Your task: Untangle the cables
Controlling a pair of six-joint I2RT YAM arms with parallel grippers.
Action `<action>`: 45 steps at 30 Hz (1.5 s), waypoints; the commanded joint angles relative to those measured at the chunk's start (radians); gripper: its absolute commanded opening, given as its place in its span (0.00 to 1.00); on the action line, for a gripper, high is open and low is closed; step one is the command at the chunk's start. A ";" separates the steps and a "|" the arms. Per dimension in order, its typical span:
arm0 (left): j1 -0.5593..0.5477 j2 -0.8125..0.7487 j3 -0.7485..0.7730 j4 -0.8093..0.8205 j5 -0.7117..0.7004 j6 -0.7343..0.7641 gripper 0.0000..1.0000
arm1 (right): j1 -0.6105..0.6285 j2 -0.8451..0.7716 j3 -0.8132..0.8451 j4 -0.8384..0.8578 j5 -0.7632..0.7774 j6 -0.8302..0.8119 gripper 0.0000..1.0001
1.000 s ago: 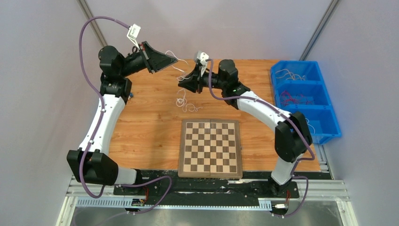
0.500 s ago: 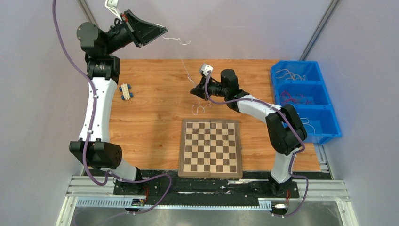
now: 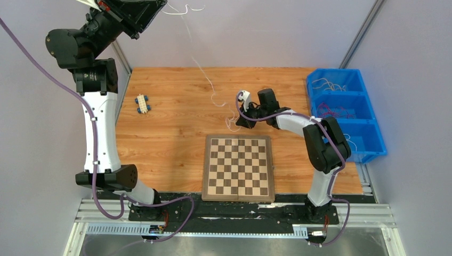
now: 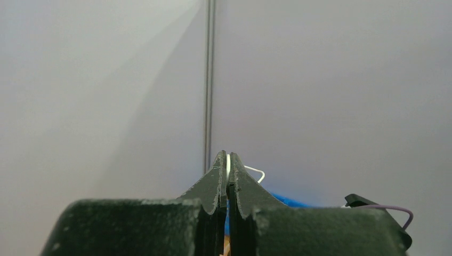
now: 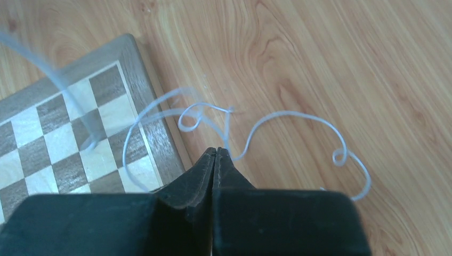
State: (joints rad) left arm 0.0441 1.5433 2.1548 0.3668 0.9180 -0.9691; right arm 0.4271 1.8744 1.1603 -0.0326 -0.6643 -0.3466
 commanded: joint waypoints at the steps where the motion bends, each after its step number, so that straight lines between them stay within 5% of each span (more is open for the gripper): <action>1: 0.025 -0.010 0.019 0.006 -0.053 0.058 0.00 | -0.056 -0.016 0.016 -0.080 0.015 -0.067 0.00; 11: 0.121 -0.073 0.021 -0.181 -0.264 0.286 0.00 | -0.174 -0.093 -0.011 -0.163 0.075 -0.116 0.00; 20: 0.122 -0.174 -0.362 -0.199 -0.168 0.261 0.00 | -0.223 -0.190 0.097 -0.216 -0.082 -0.081 0.00; 21: 0.122 -0.187 -0.418 -0.199 -0.150 0.256 0.00 | -0.221 -0.175 0.115 -0.237 -0.110 -0.077 0.07; 24: 0.122 -0.206 -0.511 -0.207 -0.115 0.249 0.00 | -0.181 -0.119 0.182 -0.316 -0.117 -0.093 0.64; 29: 0.122 -0.235 -0.621 -0.251 -0.084 0.268 0.00 | -0.057 -0.045 0.251 -0.399 0.022 -0.231 1.00; 41: 0.121 -0.256 -0.686 -0.308 -0.084 0.291 0.00 | 0.041 0.248 0.476 -0.531 0.282 -0.321 1.00; 45: 0.122 -0.258 -0.698 -0.306 -0.082 0.294 0.00 | 0.047 0.278 0.475 -0.558 0.342 -0.351 0.89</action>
State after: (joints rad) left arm 0.1604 1.3190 1.4673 0.0414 0.8227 -0.6975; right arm 0.4622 2.1407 1.5940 -0.5503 -0.4213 -0.6430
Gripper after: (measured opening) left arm 0.008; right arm 0.952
